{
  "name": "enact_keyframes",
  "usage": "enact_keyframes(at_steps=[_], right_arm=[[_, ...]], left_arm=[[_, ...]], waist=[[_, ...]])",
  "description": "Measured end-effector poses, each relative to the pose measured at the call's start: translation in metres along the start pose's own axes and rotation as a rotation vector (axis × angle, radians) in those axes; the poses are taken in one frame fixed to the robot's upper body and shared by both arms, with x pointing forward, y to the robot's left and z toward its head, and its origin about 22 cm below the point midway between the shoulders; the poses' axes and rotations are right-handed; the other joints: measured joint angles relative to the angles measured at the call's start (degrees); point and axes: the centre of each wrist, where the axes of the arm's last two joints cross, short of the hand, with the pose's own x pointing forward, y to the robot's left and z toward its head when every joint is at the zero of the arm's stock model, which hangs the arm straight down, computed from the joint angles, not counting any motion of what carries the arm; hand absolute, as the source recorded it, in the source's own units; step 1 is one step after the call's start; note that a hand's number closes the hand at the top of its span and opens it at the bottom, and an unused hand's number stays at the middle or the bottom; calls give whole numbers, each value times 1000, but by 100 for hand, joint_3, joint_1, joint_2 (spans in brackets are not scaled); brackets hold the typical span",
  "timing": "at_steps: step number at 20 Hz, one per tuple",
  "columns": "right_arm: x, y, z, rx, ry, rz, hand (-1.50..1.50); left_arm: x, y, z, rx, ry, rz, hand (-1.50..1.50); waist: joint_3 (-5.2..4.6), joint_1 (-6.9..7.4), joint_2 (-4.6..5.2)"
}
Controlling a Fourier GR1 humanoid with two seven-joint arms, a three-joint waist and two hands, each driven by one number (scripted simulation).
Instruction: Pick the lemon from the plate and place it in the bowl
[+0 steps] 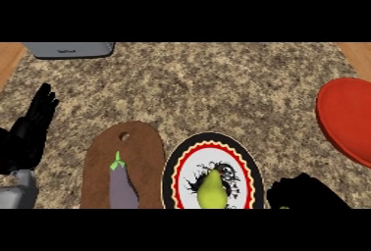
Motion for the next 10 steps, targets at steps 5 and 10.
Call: enact_keyframes(at_steps=[5,10], right_arm=[[-21,-52,28,-270,-60,-30,150],[-46,-88,57,-426,-55,-128,150]], left_arm=[[1,8,3,32,2,-5,0],[-2,10,4,40,3,0,0]], waist=[[6,-164,-3],[0,-211,15]])
